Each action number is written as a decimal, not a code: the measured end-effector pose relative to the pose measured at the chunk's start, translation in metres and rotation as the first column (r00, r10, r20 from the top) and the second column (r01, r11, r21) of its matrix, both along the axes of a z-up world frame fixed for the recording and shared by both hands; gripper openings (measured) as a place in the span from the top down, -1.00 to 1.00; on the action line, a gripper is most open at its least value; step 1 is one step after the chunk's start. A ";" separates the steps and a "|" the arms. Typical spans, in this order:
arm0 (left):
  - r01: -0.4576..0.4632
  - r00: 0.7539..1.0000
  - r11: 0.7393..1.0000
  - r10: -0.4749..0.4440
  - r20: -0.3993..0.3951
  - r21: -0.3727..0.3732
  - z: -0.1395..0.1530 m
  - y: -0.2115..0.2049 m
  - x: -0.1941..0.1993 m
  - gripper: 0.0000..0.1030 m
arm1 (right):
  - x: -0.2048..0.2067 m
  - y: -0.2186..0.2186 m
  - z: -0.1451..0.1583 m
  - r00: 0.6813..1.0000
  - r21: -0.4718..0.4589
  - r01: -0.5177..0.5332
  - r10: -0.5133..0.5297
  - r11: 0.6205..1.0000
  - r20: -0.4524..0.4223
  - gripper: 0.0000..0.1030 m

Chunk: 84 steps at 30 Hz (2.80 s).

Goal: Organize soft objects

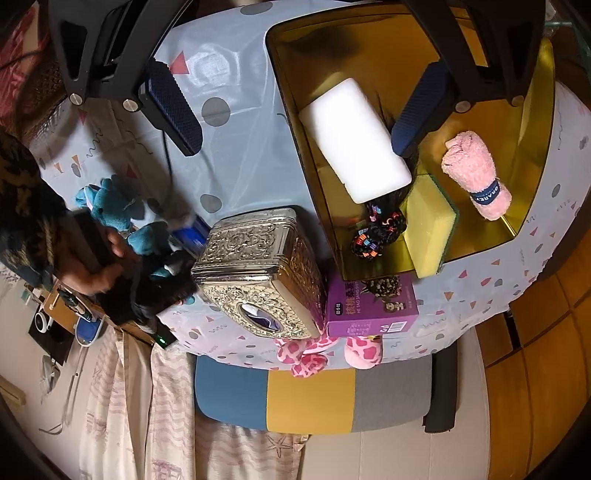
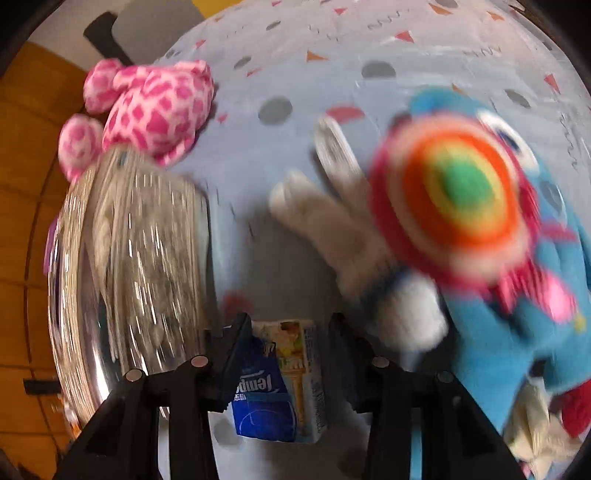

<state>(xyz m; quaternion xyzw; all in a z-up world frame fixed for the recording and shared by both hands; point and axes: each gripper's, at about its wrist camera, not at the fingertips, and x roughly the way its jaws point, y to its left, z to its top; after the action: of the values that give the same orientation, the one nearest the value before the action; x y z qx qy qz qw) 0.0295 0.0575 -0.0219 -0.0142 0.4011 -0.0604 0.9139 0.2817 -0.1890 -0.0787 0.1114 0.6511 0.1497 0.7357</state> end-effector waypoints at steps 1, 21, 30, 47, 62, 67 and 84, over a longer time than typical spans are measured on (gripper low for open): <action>0.003 1.000 1.000 -0.003 0.003 -0.003 0.000 0.000 0.000 -0.99 | -0.007 -0.003 0.001 1.000 0.002 -0.008 0.008 1.000 -0.005 0.17; 0.179 0.977 0.983 -0.182 -0.111 -0.032 -0.006 -0.098 0.057 -0.99 | -0.143 -0.142 0.077 0.830 0.192 0.350 -0.399 0.917 0.390 0.08; 0.345 0.935 0.935 -0.334 -0.123 0.083 -0.039 -0.173 0.080 -0.99 | -0.139 -0.177 0.072 0.762 0.318 0.455 -0.548 0.832 0.344 0.07; 0.313 0.935 0.948 -0.298 -0.192 0.053 -0.077 -0.155 0.092 -0.42 | -0.135 -0.182 0.061 0.765 0.281 0.504 -0.573 0.817 0.294 0.07; 0.259 0.962 0.963 -0.250 -0.108 0.070 -0.088 -0.126 0.061 -0.43 | -0.142 -0.197 0.054 0.712 0.158 0.620 -0.636 0.769 0.299 -0.07; 0.257 0.963 0.965 -0.250 -0.099 0.061 -0.088 -0.124 0.060 -0.44 | -0.130 -0.175 0.049 0.791 0.032 0.549 -0.531 0.835 0.303 -0.07; 0.249 0.965 0.968 -0.245 -0.090 0.039 -0.088 -0.117 0.053 -0.45 | -0.111 -0.111 0.018 0.937 -0.457 0.297 -0.164 0.839 0.308 0.00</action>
<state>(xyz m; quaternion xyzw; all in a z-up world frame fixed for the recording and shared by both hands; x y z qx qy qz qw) 0.0827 -0.0596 -0.1096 0.0562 0.4396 -0.1633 0.8814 0.1706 -0.3004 -0.0606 -0.0235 0.5484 -0.0997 0.8299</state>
